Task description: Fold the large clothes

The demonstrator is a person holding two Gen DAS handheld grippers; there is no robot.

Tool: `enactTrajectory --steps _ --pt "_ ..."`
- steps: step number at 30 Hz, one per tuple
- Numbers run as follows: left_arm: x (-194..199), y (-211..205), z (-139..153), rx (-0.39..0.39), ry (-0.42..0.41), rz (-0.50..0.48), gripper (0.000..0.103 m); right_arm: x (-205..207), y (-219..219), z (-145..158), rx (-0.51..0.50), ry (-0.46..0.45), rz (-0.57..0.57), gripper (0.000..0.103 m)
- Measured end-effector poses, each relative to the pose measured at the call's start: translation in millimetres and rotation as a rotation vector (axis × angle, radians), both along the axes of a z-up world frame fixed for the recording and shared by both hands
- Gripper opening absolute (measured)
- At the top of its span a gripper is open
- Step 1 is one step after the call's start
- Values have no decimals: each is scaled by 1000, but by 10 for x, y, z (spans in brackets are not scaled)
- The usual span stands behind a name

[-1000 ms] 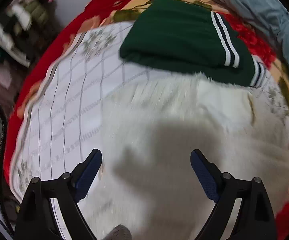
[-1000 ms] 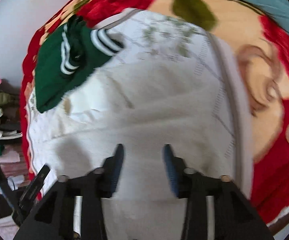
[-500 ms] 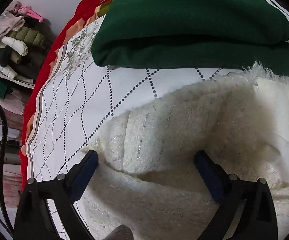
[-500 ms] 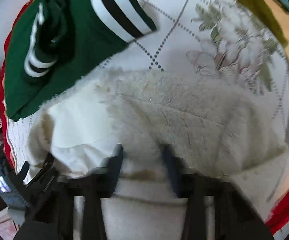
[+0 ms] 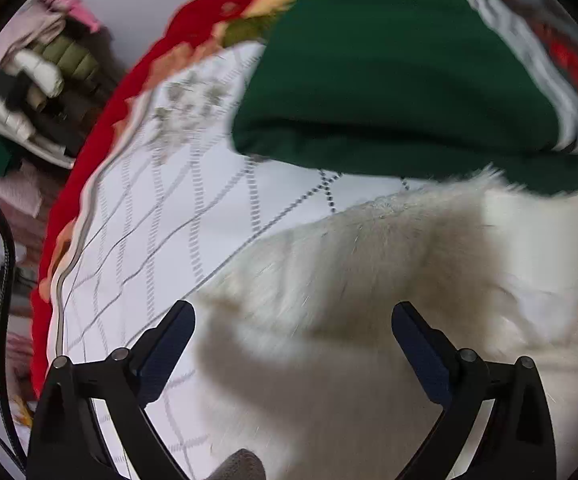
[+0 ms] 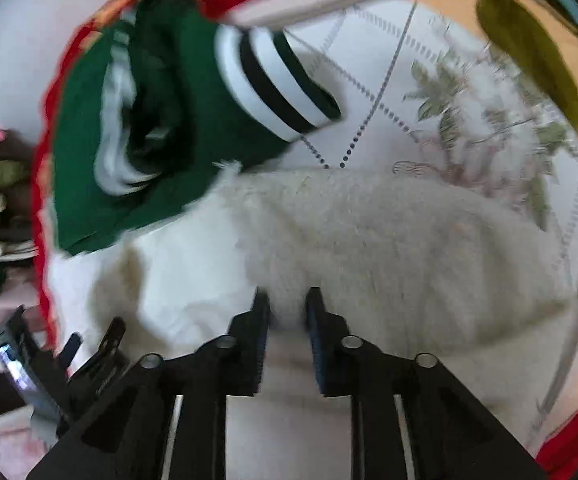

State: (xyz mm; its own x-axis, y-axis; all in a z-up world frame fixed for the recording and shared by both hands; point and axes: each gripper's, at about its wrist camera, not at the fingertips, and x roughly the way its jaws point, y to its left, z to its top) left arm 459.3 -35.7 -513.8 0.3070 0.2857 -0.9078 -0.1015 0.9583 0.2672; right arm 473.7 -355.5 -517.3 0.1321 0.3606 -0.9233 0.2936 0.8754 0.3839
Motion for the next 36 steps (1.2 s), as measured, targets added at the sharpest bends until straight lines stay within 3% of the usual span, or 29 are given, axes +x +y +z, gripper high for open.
enactTrajectory --steps 2,4,6,11,13,15,18,23,28,33,36 --pt "-307 82 253 -47 -30 42 102 -326 -178 350 8 -52 -19 22" --pt "-640 141 397 -64 -32 79 102 -696 -360 576 -22 -73 -56 33" --pt "-957 203 419 -55 -9 113 102 -1075 -495 657 -77 -55 -89 51" --pt "-1459 328 -78 -5 143 193 102 -1798 -657 341 -149 90 -154 51" --pt "-1504 366 -294 24 162 210 102 -1940 -692 131 -182 124 -166 52" --pt "-1479 356 -457 79 168 206 102 -2067 -679 -53 -249 166 -170 63" --pt "-1450 362 -583 96 145 214 102 -2109 -620 -300 -219 243 -199 63" --pt "-1207 358 -605 148 105 180 103 -2056 -480 -302 -266 214 -163 63" --pt "-937 478 -579 142 88 165 103 -1888 -330 -461 -189 212 -168 63" --pt "-736 628 -537 137 91 170 103 -1696 -56 -344 -137 166 -108 63" --pt "-919 605 -377 89 107 157 102 -1782 -132 -139 -141 161 -120 63"
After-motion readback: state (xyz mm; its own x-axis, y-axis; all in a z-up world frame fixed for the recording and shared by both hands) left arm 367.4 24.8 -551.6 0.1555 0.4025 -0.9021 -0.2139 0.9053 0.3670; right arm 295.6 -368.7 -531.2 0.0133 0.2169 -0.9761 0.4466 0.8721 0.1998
